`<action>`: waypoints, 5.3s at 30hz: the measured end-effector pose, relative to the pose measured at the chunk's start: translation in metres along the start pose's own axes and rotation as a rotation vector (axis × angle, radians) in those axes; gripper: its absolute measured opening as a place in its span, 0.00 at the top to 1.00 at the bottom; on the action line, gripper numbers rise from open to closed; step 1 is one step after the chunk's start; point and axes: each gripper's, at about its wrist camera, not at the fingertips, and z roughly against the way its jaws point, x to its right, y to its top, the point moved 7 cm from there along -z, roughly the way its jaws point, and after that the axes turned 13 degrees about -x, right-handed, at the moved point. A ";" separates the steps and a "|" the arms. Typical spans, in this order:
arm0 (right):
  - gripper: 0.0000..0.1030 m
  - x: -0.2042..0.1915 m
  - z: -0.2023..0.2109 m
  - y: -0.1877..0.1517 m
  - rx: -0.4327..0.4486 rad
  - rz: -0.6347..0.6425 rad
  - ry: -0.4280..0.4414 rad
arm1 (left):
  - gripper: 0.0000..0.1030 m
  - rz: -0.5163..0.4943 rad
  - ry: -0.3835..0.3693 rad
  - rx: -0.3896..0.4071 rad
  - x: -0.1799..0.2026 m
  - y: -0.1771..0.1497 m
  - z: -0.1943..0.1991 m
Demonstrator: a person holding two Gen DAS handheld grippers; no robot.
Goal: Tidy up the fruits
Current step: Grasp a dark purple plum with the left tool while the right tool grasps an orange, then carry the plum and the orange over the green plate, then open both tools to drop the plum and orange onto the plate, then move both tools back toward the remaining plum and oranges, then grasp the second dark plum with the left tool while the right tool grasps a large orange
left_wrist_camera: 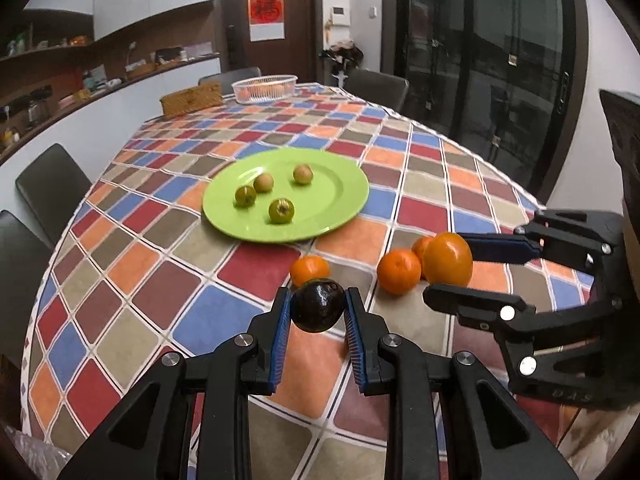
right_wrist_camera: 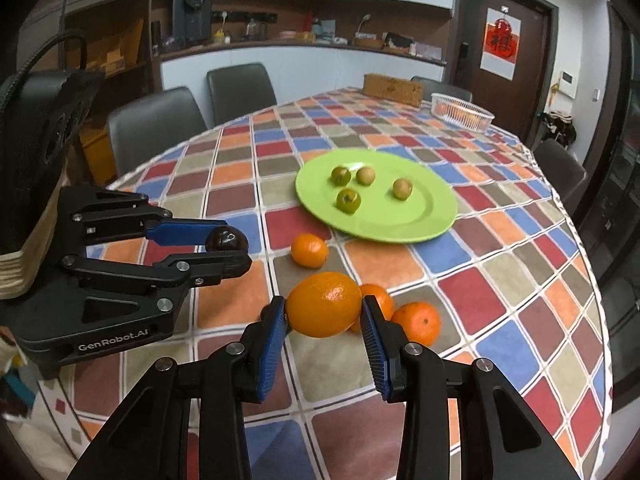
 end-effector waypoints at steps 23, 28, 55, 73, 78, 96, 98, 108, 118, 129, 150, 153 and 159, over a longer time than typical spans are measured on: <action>0.62 0.049 0.012 0.050 0.082 -0.024 0.040 | 0.74 0.158 -0.034 0.050 -0.008 0.064 -0.001; 0.62 0.071 -0.010 0.075 0.049 -0.071 0.064 | 0.74 0.173 -0.069 0.046 -0.020 0.095 -0.020; 0.62 0.122 -0.123 0.124 -0.146 -0.135 0.113 | 0.74 0.205 -0.090 -0.142 -0.063 0.145 -0.130; 0.57 0.124 -0.121 0.121 -0.130 -0.142 0.100 | 0.63 0.159 0.009 -0.128 -0.064 0.139 -0.112; 0.57 0.117 -0.090 0.122 -0.074 -0.120 0.077 | 0.54 0.155 0.058 -0.086 -0.061 0.133 -0.079; 0.42 0.087 0.012 0.089 0.043 -0.037 0.022 | 0.28 0.181 0.126 0.054 -0.024 0.075 0.032; 0.42 0.081 0.018 0.081 0.043 -0.016 0.016 | 0.27 0.190 0.123 0.049 -0.018 0.063 0.035; 0.42 0.071 0.017 0.039 -0.023 0.056 0.004 | 0.27 0.191 0.114 -0.044 0.008 0.021 0.020; 0.42 0.073 -0.012 0.002 -0.147 0.086 0.025 | 0.27 0.203 0.091 -0.163 0.022 -0.011 -0.015; 0.42 0.071 -0.048 -0.019 -0.256 0.114 0.064 | 0.34 0.197 0.062 -0.267 0.026 -0.028 -0.053; 0.57 0.074 -0.073 -0.011 -0.291 0.087 0.124 | 0.72 0.217 -0.031 -0.304 0.025 -0.018 -0.076; 0.58 0.075 -0.076 -0.011 -0.296 0.083 0.124 | 0.72 0.217 -0.035 -0.301 0.025 -0.018 -0.076; 0.59 0.075 -0.075 -0.012 -0.293 0.072 0.127 | 0.73 0.227 -0.045 -0.288 0.024 -0.017 -0.074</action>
